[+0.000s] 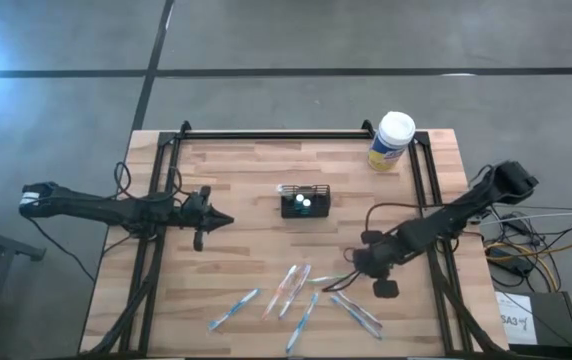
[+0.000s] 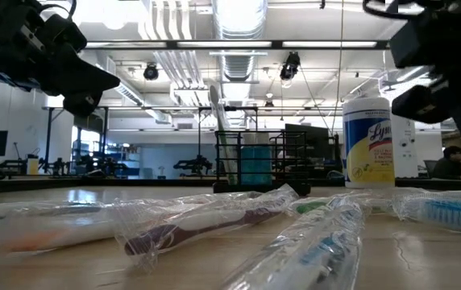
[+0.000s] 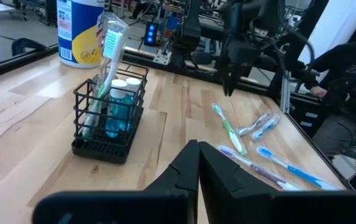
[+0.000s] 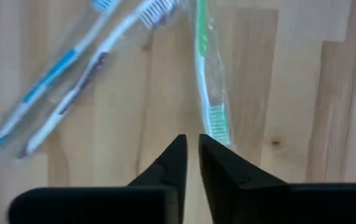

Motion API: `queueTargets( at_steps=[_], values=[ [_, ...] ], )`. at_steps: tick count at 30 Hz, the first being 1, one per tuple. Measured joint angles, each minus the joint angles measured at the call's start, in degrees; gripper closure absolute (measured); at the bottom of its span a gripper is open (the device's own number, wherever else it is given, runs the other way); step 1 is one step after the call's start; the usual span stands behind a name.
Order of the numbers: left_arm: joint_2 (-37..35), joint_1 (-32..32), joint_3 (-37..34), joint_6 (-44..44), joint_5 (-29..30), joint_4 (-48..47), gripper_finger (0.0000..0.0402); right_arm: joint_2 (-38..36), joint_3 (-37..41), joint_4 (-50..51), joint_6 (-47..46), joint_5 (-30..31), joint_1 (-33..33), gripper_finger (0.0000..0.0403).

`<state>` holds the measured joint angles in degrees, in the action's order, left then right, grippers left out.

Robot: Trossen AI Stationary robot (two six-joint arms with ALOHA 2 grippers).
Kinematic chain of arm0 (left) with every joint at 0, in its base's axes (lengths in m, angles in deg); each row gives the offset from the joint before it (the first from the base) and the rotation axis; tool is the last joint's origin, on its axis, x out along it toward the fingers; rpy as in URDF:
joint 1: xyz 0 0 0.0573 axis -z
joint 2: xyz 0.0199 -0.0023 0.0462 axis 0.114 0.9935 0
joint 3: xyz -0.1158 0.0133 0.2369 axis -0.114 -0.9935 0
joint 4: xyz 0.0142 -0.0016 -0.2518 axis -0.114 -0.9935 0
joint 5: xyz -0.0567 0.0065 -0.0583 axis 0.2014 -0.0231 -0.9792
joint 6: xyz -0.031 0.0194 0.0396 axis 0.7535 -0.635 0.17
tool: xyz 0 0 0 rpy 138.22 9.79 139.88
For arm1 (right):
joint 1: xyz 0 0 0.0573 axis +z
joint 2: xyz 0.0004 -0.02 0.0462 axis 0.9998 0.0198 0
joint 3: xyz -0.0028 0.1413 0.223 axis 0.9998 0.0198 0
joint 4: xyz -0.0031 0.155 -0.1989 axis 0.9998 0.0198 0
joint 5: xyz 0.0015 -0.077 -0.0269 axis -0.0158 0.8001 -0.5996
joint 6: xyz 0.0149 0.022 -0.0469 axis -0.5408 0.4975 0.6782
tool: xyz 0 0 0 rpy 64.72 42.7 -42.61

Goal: Pick & Place toothbrushing station
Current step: Put the green toothbrush into the black wire organizer

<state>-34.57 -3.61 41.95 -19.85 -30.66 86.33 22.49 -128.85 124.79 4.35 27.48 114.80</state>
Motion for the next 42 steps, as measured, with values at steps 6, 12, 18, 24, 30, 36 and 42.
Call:
queueTargets(
  at_steps=[6,12,18,24,30,36,42],
  values=[
    [0.00,0.00,0.00,0.68,-0.11,0.02,0.0390,1.38,0.00,-0.02,0.40,1.93,-0.02,0.0291],
    [0.26,0.00,0.01,0.66,-0.10,-0.02,0.0392,1.38,0.60,-0.51,1.39,5.13,-0.02,0.0223],
    [0.28,0.00,0.02,0.59,-0.06,-0.07,0.0388,2.17,3.10,-3.77,1.69,6.13,0.09,0.0189],
    [0.28,0.00,0.02,0.69,-0.06,-0.04,0.0388,4.73,5.82,-7.52,2.39,4.31,0.09,0.0181],
    [0.28,0.00,0.02,0.72,0.09,0.29,0.0388,8.82,5.82,-7.91,2.57,4.74,0.09,0.0193],
    [0.28,0.00,0.02,0.74,0.22,0.69,0.0388,8.97,5.27,-7.32,2.52,5.13,0.04,0.0242],
    [0.28,-0.02,0.02,0.76,0.23,1.13,0.0390,5.92,5.07,-5.45,2.56,5.89,0.04,0.0332]
  ],
)
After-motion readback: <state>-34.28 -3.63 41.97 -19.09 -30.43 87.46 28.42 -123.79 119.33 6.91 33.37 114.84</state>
